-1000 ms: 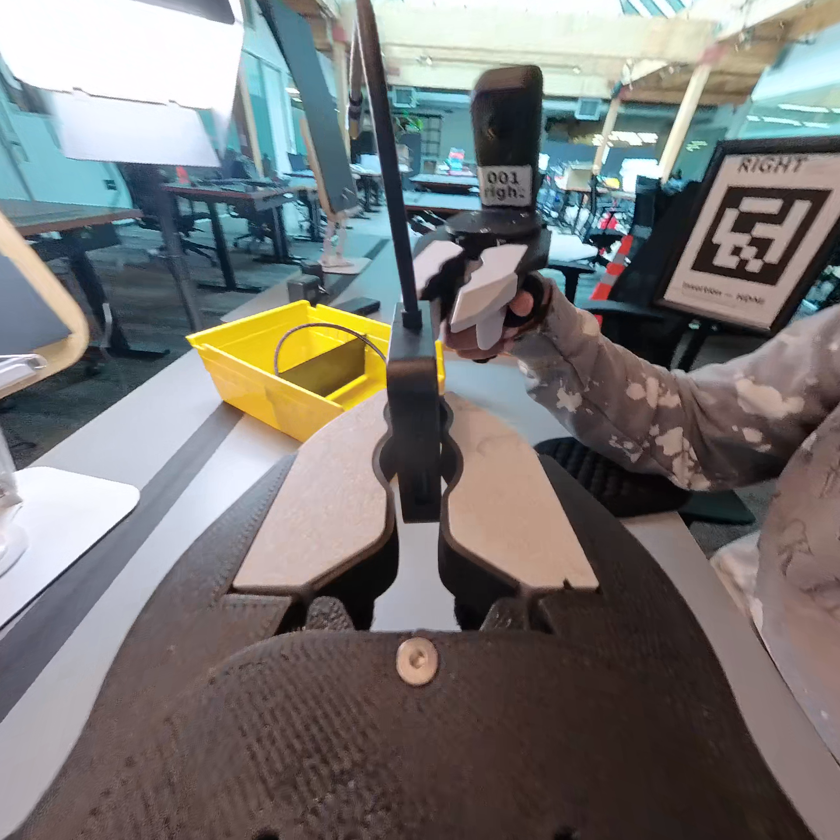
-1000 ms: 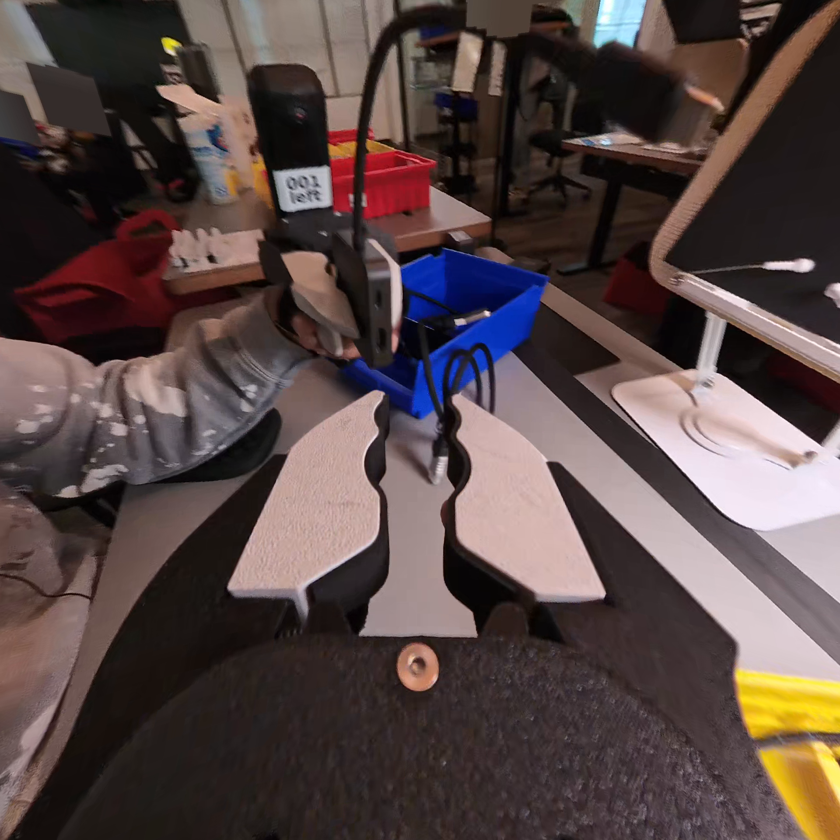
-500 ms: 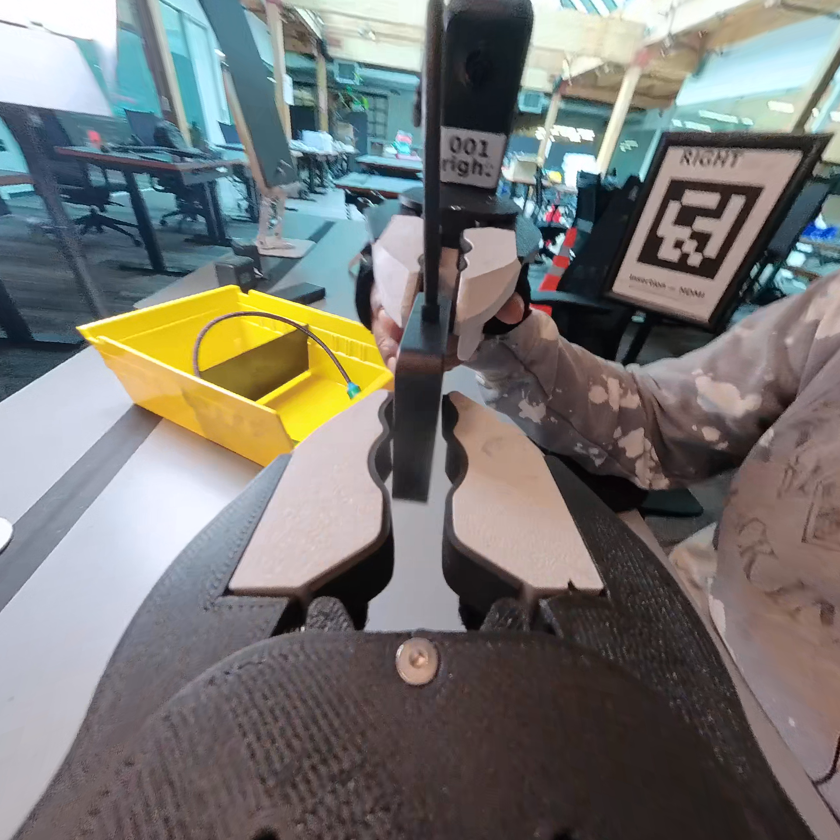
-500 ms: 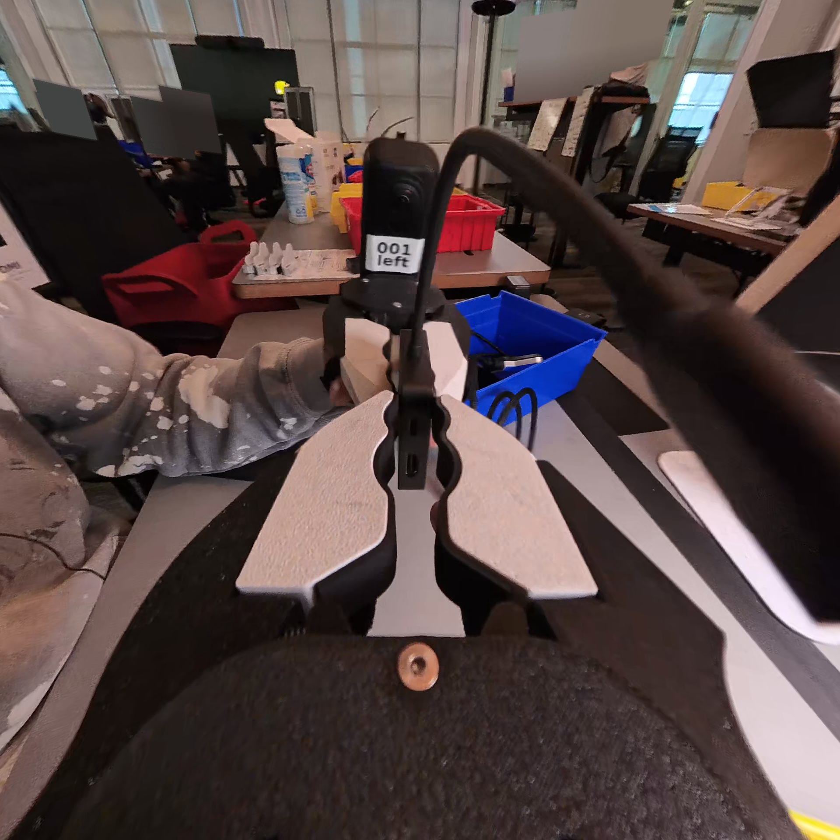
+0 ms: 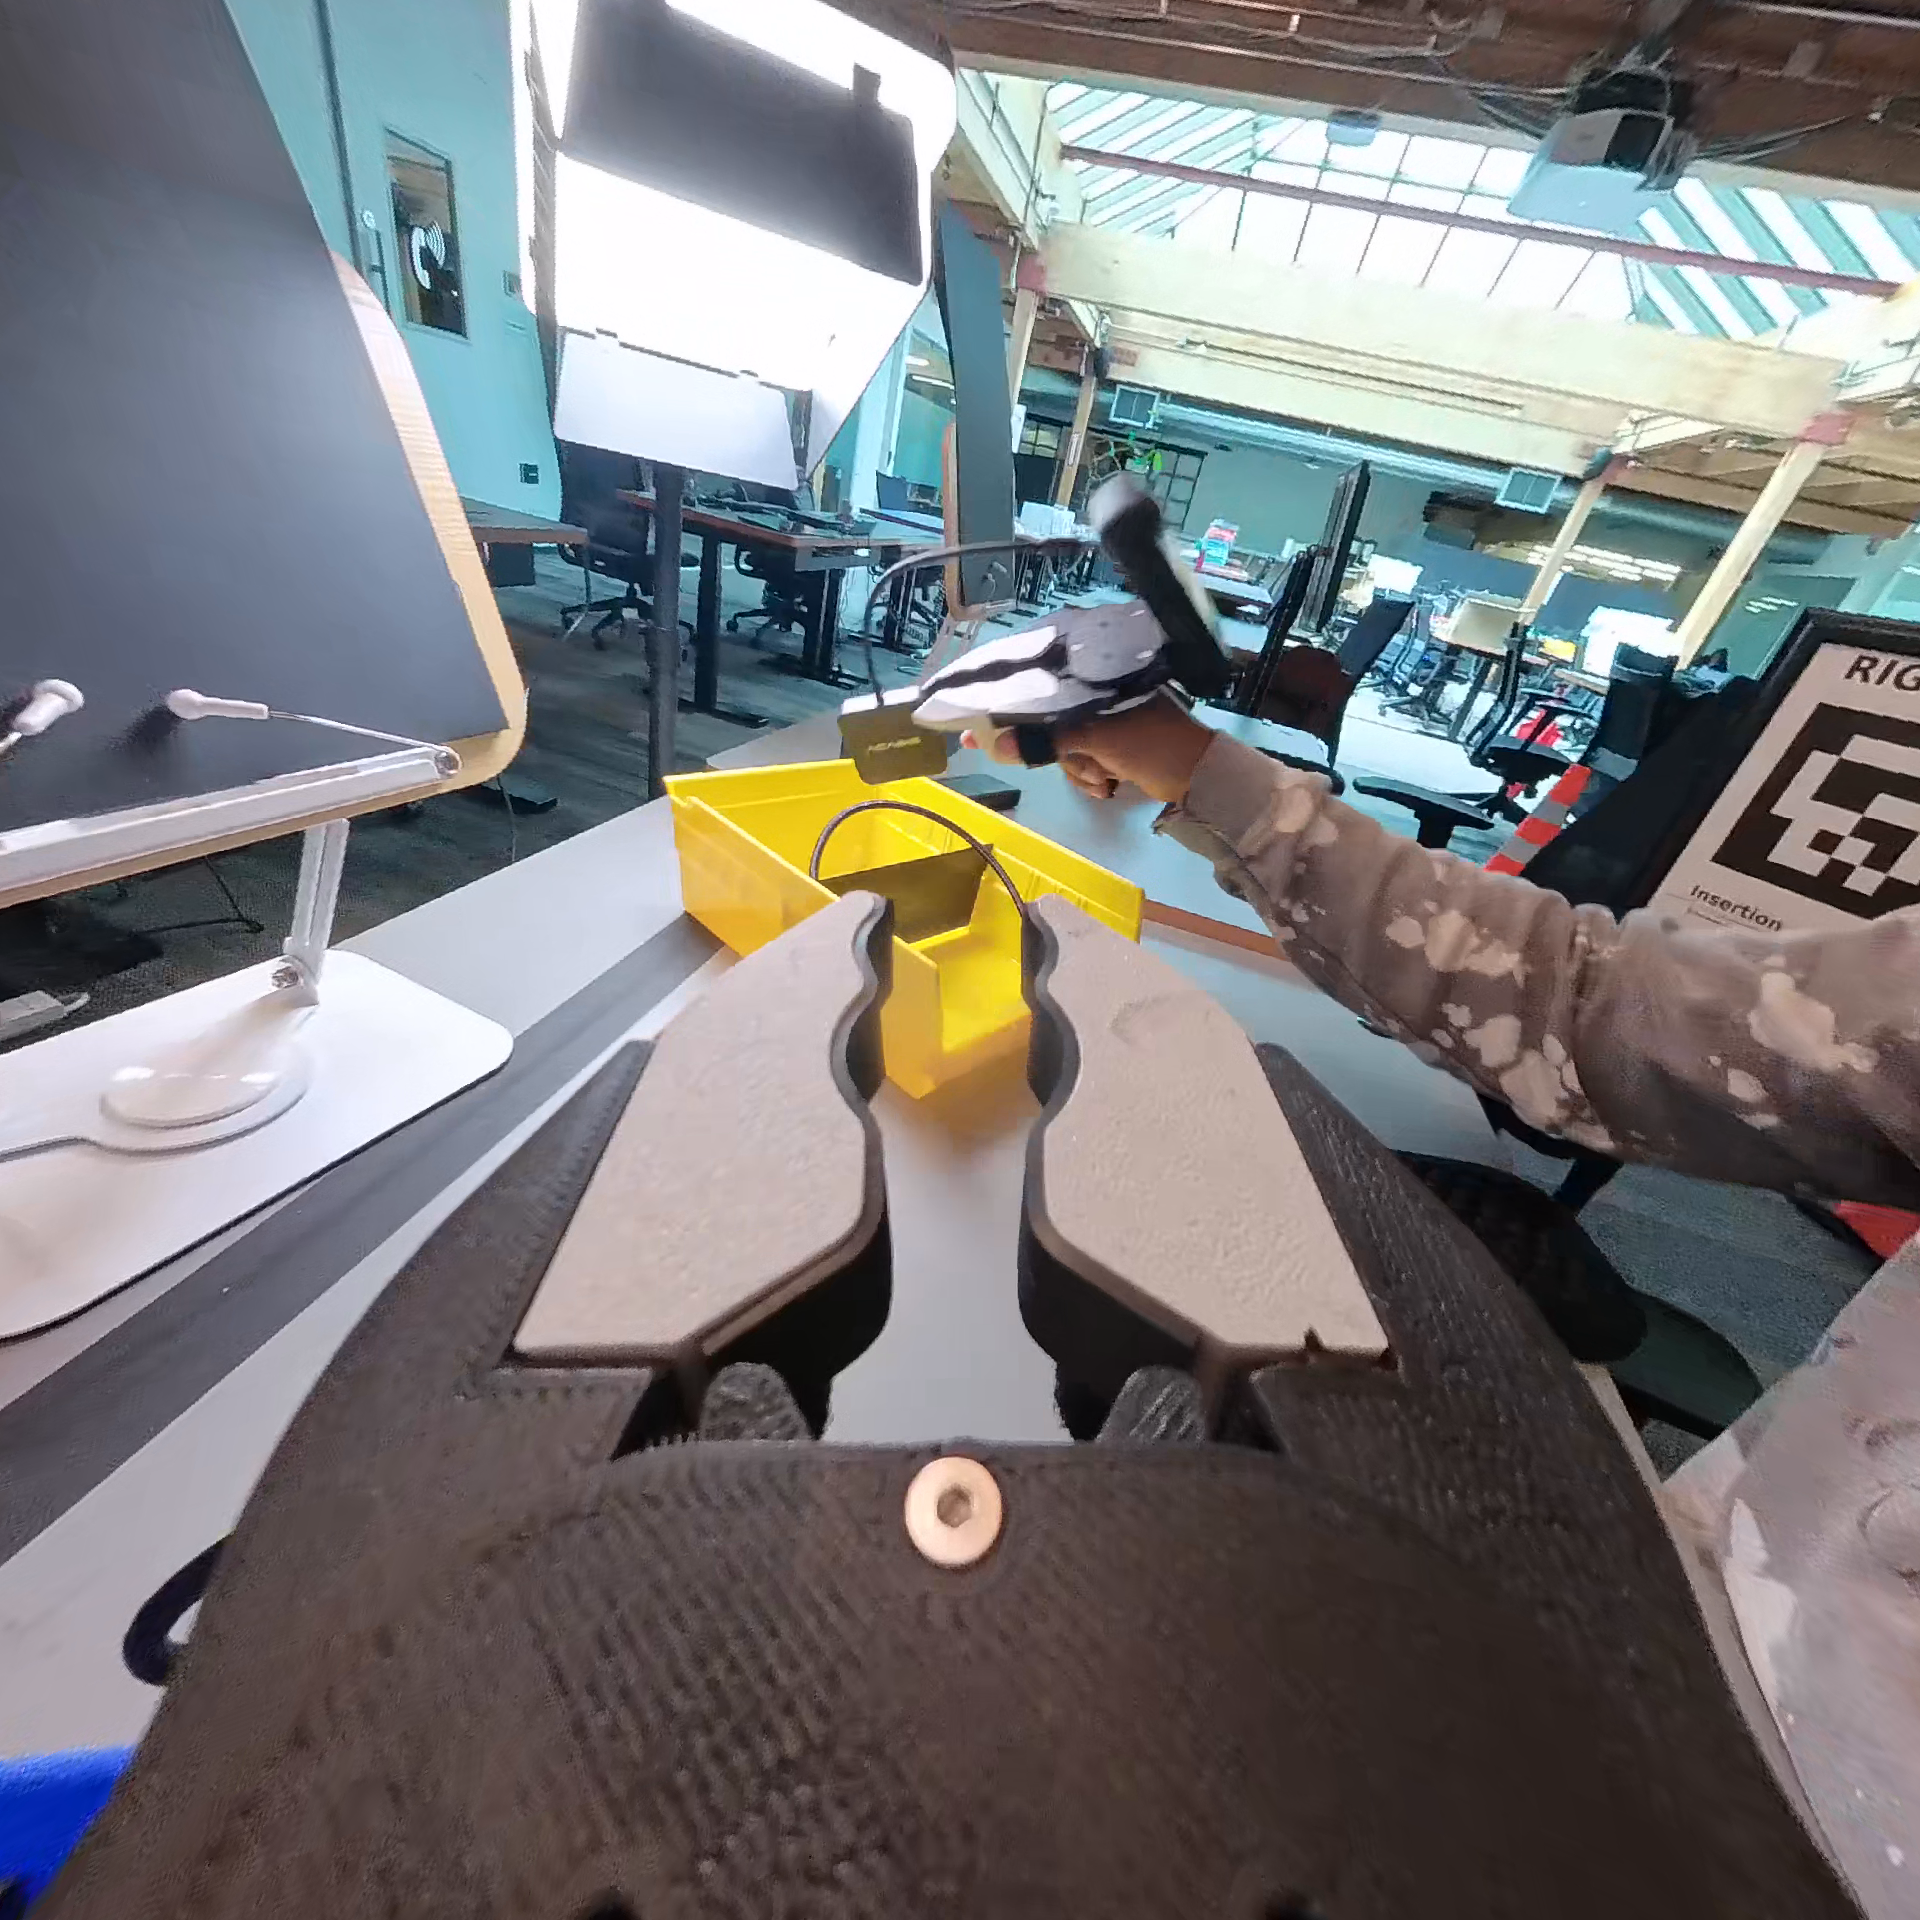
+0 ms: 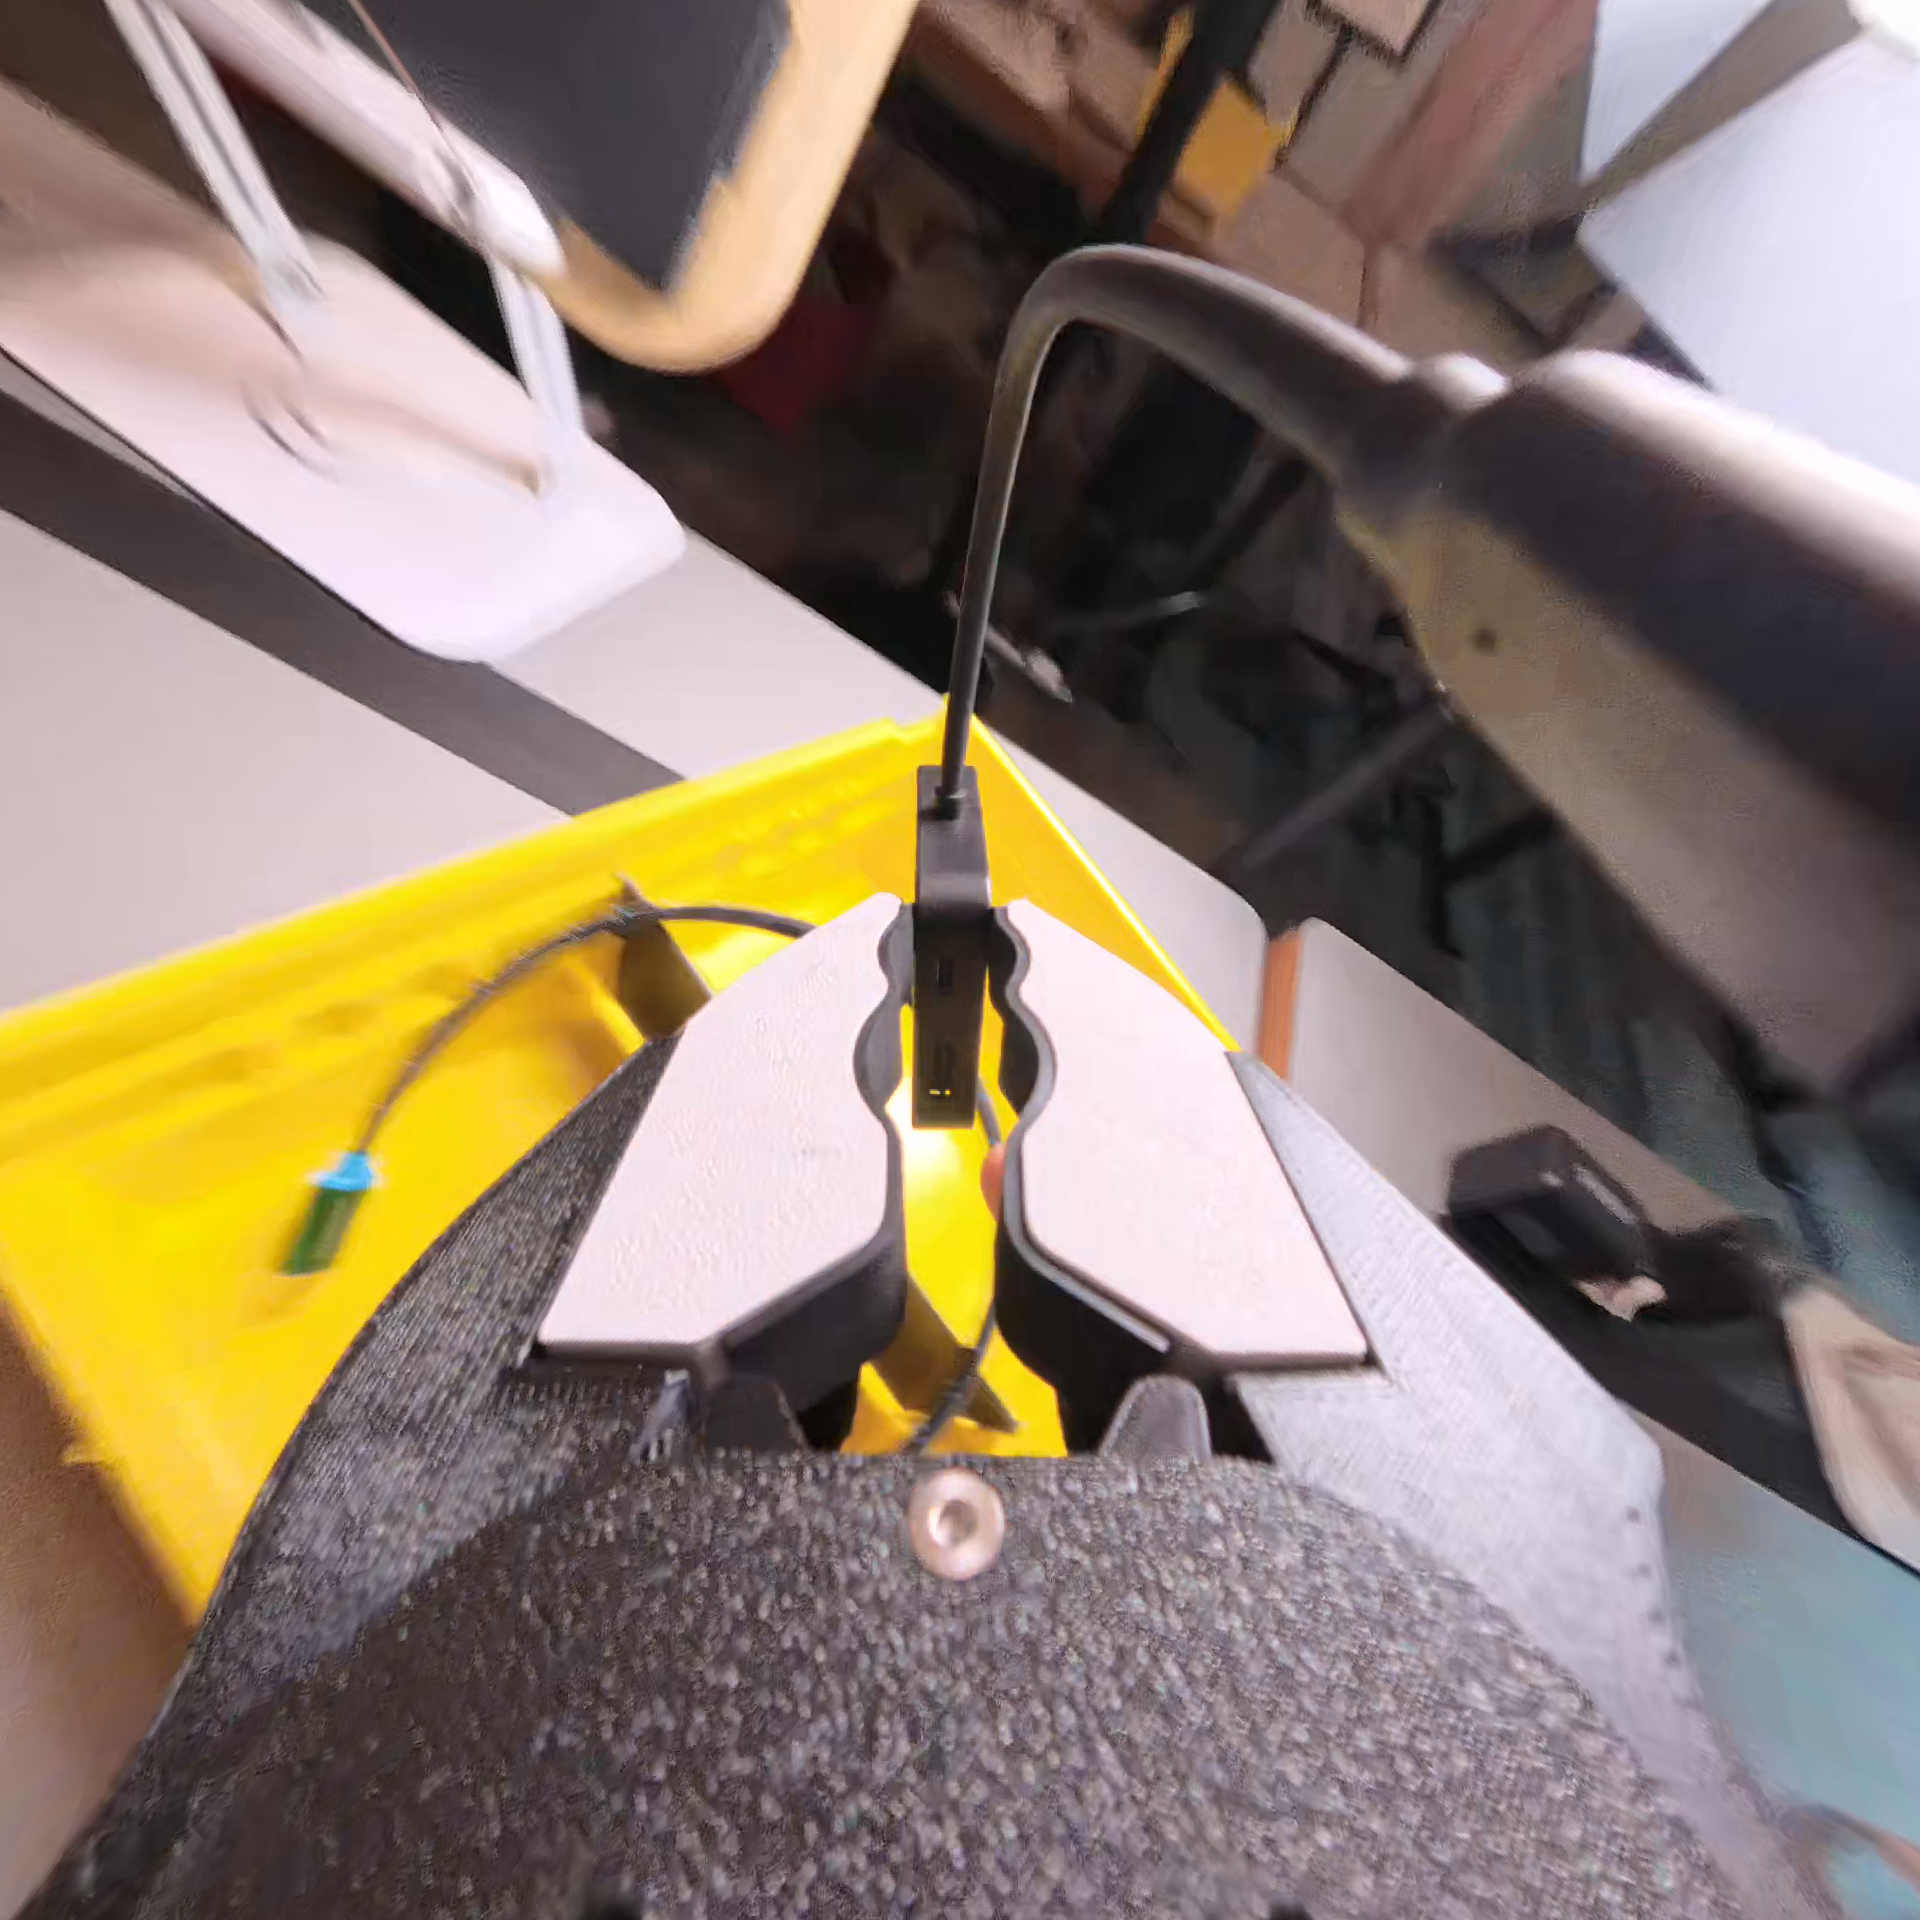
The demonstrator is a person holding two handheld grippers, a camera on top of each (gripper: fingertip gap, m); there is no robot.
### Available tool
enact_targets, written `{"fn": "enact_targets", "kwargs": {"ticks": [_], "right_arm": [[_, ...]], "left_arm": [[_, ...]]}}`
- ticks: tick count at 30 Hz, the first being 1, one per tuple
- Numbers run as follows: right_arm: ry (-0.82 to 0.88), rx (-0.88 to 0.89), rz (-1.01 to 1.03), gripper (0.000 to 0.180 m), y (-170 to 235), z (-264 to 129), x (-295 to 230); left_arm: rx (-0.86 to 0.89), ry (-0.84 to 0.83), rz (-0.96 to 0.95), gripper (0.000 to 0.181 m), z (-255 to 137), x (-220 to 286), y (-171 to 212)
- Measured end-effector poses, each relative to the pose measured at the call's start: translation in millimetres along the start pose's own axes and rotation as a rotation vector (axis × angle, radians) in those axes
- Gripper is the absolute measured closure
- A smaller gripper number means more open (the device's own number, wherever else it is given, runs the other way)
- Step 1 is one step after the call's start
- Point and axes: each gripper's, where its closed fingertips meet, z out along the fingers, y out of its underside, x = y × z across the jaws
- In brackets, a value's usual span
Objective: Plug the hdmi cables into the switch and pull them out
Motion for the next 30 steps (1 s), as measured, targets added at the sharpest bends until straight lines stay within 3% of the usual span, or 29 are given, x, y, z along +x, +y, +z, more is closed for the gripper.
{"fn": "enact_targets", "kwargs": {"ticks": [3, 6, 13, 24, 30], "right_arm": [[0.029, -0.241, -0.136, 0.166, 38, 34, 24], [-0.046, -0.444, -0.165, 0.166, 75, 55, 29], [-0.119, -0.582, -0.176, 0.166, 96, 60, 31], [-0.053, -0.416, -0.159, 0.163, 46, 22, 54], [-0.190, 0.047, 0.118, 0.159, -34, -29, -13]], "left_arm": [[0.000, -0.012, 0.001, 0.157, -3, -2, -1], [-0.031, -0.050, 0.019, 0.157, -7, -8, 2], [-0.134, -0.237, 0.024, 0.158, -30, -41, 11], [-0.102, -0.281, -0.017, 0.159, -44, -50, 5], [-0.097, -0.363, -0.015, 0.158, -57, -62, 2]]}}
